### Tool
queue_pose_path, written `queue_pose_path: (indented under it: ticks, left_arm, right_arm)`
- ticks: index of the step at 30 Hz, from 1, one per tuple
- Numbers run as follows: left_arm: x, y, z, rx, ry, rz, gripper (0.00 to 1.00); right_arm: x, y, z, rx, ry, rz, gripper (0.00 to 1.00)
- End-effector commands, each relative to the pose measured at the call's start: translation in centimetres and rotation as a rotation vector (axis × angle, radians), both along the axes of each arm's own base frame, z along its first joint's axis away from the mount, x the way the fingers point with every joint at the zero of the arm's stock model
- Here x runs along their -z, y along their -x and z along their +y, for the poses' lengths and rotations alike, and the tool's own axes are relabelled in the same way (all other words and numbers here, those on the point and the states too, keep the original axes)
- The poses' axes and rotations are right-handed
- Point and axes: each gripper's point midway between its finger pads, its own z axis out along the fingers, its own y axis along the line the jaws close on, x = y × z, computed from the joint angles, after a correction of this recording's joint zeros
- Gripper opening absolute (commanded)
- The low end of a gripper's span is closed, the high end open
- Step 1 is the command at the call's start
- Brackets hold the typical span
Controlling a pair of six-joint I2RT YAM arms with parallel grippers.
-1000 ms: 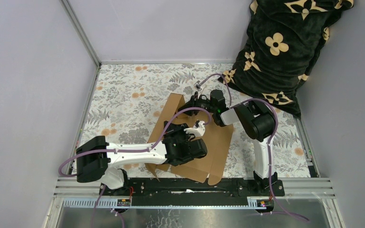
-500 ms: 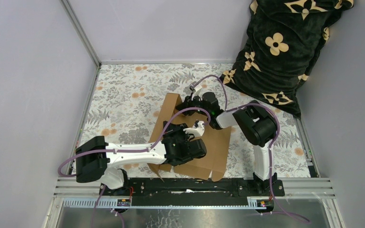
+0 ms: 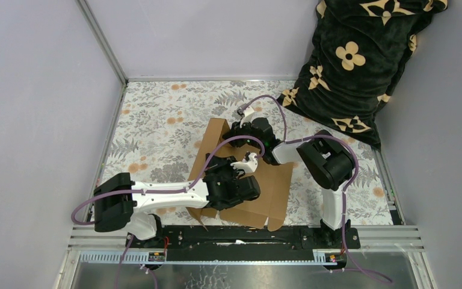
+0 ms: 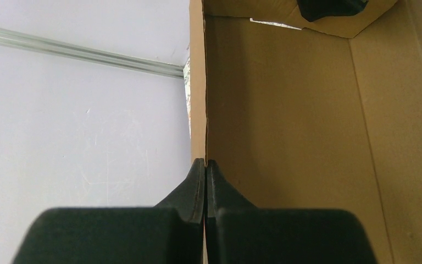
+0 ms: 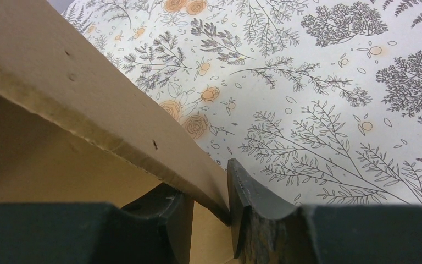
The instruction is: Fold the paper box
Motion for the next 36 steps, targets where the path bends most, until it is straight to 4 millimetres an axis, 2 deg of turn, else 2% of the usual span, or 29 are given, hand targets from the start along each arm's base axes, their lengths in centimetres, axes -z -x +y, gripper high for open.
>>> queue_pose_path:
  ticks: [1, 6, 9, 13, 23, 33, 36]
  left_arm:
    - [2.4, 0.9, -1.6, 0.045, 0.133, 0.092, 0.00]
    - [1.6, 0.8, -1.8, 0.035, 0.146, 0.070, 0.02]
    - [0.6, 0.6, -2.1, 0.028, 0.170, 0.050, 0.22]
    - [-0.7, 0.4, -2.7, 0.022, 0.223, 0.031, 0.35]
    - [-2.4, 0.1, -2.9, -0.003, 0.305, -0.021, 0.44]
    - [-6.7, 0.0, -2.3, -0.041, 0.468, -0.117, 0.48]
    - [-8.0, -0.1, -2.2, -0.048, 0.529, -0.146, 0.50]
  right_arm:
    - [1.7, -2.8, -3.8, 0.239, 0.105, 0.048, 0.15]
    - [1.4, -1.8, -2.6, 0.177, 0.049, 0.089, 0.15]
    - [1.3, -1.1, -2.4, 0.162, 0.028, 0.102, 0.14]
    - [1.4, -0.2, -2.8, 0.173, 0.031, 0.114, 0.12]
    - [2.4, 1.8, -3.7, 0.244, 0.075, 0.130, 0.11]
    - [3.1, 3.8, -7.4, 0.394, 0.163, 0.143, 0.05]
    - [2.7, 4.7, -8.9, 0.426, 0.180, 0.130, 0.05]
